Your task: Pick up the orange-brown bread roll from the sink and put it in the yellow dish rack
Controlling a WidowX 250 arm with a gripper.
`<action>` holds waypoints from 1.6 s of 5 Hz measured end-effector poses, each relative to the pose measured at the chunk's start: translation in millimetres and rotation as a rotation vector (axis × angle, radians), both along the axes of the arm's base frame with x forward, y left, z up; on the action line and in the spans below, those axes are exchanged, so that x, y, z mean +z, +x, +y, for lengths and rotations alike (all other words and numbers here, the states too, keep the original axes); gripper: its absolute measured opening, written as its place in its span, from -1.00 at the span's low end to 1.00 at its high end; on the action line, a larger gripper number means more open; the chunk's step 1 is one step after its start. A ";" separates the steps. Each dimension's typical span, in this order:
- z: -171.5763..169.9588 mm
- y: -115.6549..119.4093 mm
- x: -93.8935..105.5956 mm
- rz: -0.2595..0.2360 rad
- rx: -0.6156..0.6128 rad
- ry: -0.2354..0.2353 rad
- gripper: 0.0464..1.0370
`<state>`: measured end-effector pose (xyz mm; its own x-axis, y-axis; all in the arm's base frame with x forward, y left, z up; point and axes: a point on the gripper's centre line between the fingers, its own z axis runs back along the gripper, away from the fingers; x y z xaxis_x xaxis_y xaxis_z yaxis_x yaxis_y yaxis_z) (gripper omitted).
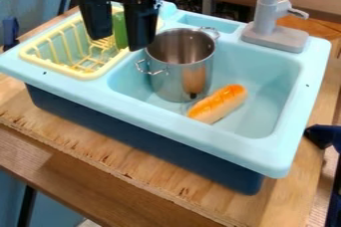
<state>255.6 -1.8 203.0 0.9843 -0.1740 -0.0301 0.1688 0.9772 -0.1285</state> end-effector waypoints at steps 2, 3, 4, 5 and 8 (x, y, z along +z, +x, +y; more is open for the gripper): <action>-27.8 12.5 -20.9 -0.063 -0.017 0.032 0.92; -42.1 25.5 -31.1 -0.108 -0.009 0.081 0.92; -60.1 32.7 -43.9 -0.099 -0.030 0.112 0.92; -63.0 43.9 -50.0 -0.090 -0.011 0.129 0.92; -60.3 65.8 -73.1 -0.103 0.062 0.128 0.92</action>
<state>321.4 -62.1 129.9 0.9920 -0.1141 0.0535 0.1136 0.9934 0.0130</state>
